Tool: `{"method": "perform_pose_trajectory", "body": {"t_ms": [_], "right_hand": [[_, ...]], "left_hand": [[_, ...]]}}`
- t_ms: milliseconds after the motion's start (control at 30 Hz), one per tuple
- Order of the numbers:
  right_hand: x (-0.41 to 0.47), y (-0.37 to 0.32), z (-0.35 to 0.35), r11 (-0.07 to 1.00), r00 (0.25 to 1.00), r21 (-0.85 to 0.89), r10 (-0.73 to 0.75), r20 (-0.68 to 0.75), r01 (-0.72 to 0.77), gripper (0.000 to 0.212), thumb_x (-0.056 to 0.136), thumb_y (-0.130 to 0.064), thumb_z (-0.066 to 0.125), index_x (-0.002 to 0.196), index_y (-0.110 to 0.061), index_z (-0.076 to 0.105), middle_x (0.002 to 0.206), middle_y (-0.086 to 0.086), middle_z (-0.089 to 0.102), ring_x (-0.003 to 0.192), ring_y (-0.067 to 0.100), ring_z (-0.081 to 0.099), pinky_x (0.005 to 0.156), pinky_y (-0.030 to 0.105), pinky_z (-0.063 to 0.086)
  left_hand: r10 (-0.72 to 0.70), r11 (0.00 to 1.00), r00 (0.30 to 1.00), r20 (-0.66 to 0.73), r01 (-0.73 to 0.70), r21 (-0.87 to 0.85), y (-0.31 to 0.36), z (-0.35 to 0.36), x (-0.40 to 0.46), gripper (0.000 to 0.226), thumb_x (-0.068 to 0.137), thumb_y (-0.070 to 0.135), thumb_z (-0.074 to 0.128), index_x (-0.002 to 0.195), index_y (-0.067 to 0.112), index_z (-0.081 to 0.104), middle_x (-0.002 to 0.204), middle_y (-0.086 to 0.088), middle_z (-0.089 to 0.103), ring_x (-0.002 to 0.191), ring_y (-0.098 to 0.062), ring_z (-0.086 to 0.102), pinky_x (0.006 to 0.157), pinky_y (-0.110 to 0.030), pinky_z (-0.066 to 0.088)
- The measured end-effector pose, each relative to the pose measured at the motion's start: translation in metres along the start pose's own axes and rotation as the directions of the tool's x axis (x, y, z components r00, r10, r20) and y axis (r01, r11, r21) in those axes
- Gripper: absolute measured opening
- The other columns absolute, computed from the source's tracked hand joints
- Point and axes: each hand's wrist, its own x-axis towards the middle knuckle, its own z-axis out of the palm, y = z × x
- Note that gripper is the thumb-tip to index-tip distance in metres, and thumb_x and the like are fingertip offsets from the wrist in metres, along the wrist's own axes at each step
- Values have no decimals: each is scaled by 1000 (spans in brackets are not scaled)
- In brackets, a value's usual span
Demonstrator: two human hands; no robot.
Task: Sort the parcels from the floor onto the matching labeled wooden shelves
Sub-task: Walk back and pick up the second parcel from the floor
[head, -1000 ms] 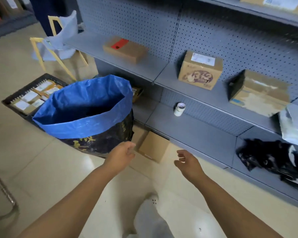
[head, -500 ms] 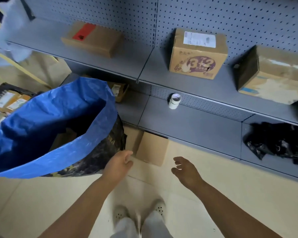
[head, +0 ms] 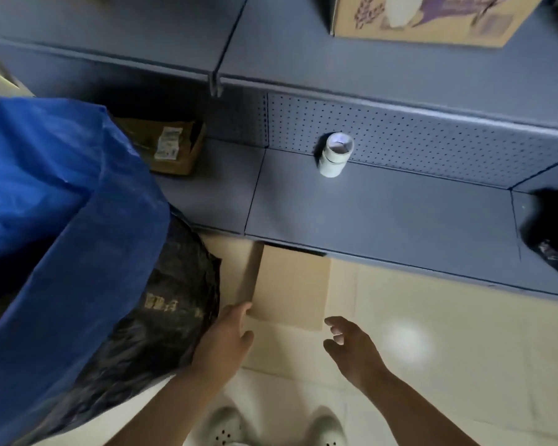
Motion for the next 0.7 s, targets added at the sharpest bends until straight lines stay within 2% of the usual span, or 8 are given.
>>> {"method": "perform_pose_trajectory", "body": {"t_ms": [267, 433, 500, 600, 700], "right_hand": [[140, 70, 68, 993, 999, -117, 7, -33, -11, 47, 90, -18, 48, 135, -28, 42, 129, -1, 52, 116, 13, 53, 93, 26, 43], [210, 110, 104, 996, 994, -63, 60, -93, -66, 58, 88, -19, 52, 141, -26, 32, 134, 2, 45, 120, 18, 48, 95, 35, 45], [229, 121, 116, 996, 990, -36, 80, -115, -84, 65, 86, -17, 54, 145, -23, 25, 137, 6, 39, 122, 23, 46, 94, 37, 46], [250, 135, 131, 996, 990, -47, 69, -125, -76, 74, 85, -16, 56, 147, -21, 16, 143, 11, 29, 125, 30, 43, 96, 40, 46], [266, 140, 139, 997, 991, 35, 69, -117, -66, 78, 82, -13, 59, 145, -19, 14, 137, 11, 34, 117, 32, 49, 91, 44, 49]], "left_hand": [[-90, 996, 991, 96, 91, 1, -75, 101, 145, 58, 86, 15, 56, 140, 15, 35, 142, -10, 42, 127, -25, 46, 100, -40, 44], [-192, 981, 977, 96, 187, 56, -105, 150, 206, 70, 88, 25, 53, 147, 21, 16, 152, -7, 22, 132, -27, 37, 96, -35, 40], [-236, 972, 969, 79, 236, 5, -114, 163, 224, 76, 87, 25, 55, 148, 21, 9, 155, -6, 15, 137, -28, 29, 100, -37, 38], [-281, 949, 954, 105, 292, -119, -124, 178, 243, 81, 85, 22, 56, 149, 19, 5, 157, -7, 15, 139, -27, 26, 104, -36, 34], [-312, 927, 939, 148, 335, -172, -130, 188, 251, 82, 87, 21, 55, 149, 19, 2, 155, -8, 22, 131, -29, 38, 87, -27, 34]]}}
